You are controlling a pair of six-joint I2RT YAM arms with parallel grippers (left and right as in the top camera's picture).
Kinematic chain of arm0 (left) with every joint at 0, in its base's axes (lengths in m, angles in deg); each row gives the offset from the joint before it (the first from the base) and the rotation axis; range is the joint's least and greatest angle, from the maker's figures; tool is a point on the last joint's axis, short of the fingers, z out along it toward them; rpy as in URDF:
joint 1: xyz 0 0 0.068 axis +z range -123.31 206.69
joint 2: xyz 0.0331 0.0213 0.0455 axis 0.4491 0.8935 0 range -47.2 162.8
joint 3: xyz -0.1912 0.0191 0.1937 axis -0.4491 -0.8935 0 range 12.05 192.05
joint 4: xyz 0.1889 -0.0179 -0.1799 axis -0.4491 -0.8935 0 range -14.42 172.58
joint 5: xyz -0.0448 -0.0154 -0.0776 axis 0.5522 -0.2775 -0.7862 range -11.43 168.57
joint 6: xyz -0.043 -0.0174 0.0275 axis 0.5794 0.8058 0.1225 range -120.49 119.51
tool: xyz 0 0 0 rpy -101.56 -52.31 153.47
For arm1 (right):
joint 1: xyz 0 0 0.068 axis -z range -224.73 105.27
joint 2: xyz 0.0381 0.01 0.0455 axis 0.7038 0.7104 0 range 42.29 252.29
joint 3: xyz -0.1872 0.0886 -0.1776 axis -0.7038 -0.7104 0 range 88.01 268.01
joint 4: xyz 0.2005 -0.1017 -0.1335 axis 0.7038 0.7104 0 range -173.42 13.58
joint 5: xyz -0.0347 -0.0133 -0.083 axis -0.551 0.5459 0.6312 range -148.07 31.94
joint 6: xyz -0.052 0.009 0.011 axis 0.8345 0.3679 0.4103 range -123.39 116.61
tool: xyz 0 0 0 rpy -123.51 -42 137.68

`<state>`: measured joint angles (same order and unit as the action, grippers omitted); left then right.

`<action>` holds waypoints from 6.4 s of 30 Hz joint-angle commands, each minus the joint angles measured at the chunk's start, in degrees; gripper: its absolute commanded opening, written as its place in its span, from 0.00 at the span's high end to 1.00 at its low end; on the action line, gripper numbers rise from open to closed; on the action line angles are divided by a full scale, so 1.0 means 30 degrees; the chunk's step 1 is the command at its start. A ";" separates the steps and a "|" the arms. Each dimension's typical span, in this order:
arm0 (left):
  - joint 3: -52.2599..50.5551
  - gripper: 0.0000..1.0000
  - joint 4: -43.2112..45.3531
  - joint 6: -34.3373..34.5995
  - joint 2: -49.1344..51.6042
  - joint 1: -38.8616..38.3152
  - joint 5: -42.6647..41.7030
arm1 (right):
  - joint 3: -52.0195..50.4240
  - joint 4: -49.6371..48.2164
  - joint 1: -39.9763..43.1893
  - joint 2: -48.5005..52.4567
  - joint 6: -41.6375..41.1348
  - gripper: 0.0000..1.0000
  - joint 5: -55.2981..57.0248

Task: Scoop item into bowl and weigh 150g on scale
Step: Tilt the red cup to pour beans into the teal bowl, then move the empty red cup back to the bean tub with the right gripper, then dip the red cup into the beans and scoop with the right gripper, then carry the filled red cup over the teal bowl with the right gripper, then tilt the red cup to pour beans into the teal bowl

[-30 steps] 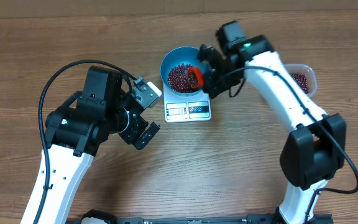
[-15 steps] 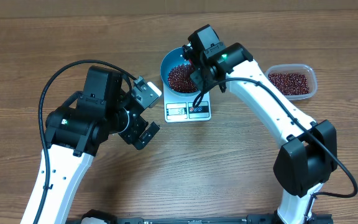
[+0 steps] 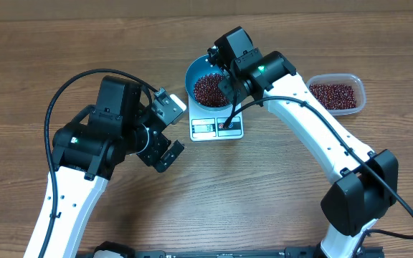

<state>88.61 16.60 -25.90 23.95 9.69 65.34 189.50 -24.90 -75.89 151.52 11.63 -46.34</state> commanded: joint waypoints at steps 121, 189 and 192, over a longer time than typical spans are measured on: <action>0.0444 0.00 0.0066 0.0197 0.0036 0.0029 -0.0087 | 0.0408 1.2874 2.2054 0.3810 0.8058 0.96 -2.1740; 0.0444 0.00 0.0066 0.0197 0.0036 0.0029 -0.0087 | 0.3344 0.1829 -0.0255 -0.1574 0.1064 0.96 0.1756; 0.0444 0.00 0.0066 0.0197 0.0036 0.0029 -0.0087 | 0.3344 0.2667 0.0153 -0.2506 0.0495 0.96 0.1508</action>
<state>88.61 16.58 -25.90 23.95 9.69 65.36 197.96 -18.63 -76.55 148.57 15.63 -41.33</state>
